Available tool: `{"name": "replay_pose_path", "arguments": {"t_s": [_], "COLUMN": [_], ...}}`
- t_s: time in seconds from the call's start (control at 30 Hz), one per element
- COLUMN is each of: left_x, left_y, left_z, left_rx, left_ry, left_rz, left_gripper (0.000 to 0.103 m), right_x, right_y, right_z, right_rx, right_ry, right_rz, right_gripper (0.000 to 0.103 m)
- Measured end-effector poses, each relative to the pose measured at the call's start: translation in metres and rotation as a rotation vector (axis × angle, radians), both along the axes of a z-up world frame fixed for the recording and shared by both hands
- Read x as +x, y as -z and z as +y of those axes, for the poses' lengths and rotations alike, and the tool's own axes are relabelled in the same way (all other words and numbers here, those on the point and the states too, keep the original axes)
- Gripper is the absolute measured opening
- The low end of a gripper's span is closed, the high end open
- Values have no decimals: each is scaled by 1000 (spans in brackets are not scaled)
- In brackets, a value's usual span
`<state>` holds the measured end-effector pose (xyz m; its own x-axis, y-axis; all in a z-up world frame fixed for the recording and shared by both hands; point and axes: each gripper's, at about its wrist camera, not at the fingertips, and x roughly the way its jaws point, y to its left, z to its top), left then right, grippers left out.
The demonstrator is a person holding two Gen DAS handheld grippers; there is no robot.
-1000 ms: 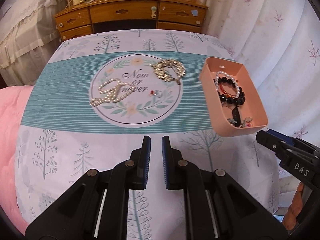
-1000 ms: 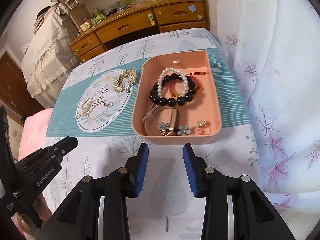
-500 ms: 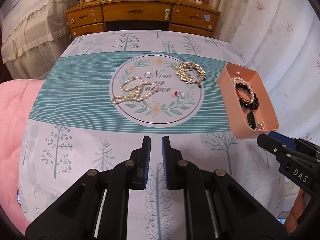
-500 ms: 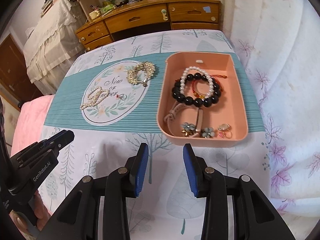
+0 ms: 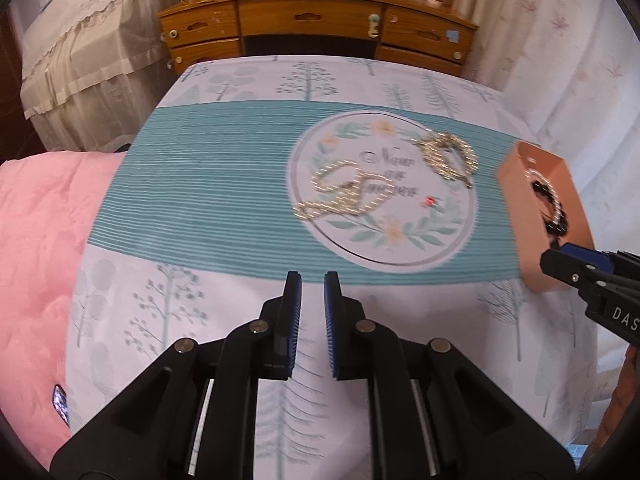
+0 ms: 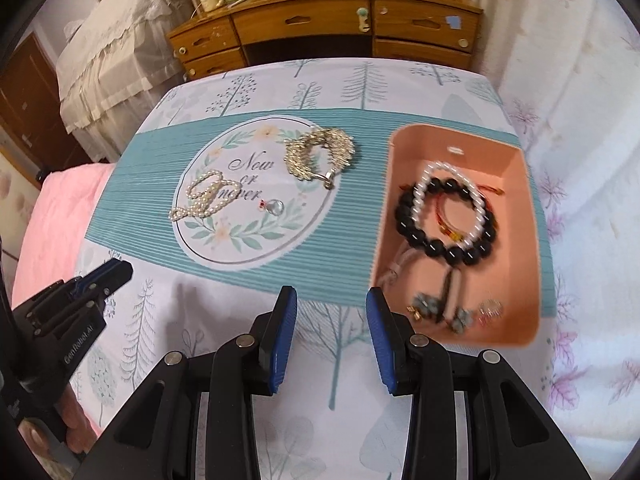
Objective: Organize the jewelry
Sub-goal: 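Move both open tools back over the remaining pearl necklace and ring, then grasp the second pearl necklace with the left tool while the right tool grasps the small ring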
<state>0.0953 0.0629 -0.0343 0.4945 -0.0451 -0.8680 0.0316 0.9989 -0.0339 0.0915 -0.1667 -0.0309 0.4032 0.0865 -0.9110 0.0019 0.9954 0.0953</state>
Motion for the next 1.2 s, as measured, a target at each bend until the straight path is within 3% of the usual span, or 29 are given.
{"name": "replay_pose_path", "arguments": {"t_s": [0.27,0.57,0.77,0.97,1.2], "left_x": [44,90,105,107,108], "left_y": [7,21,30,37,41], "left_z": [29,25,24,24,27], "left_rx": [-58,-100,-109,-106,-110], "left_ry": [-25,-12,-23,-29,-34], "left_rz": [63,139,163,177,186], "left_gripper": [9,9,9,9,9], "right_x": [50,110,128,140,142], "right_y": [13,39,52,68,70], "right_z": [34,60,72,78,81], "right_rx": [6,6,-23,-39,-74], "right_ry": [-72,-110,-123,-125,-123], "right_rz": [63,122,124,144,116], "right_gripper": [36,36,36,24,17]}}
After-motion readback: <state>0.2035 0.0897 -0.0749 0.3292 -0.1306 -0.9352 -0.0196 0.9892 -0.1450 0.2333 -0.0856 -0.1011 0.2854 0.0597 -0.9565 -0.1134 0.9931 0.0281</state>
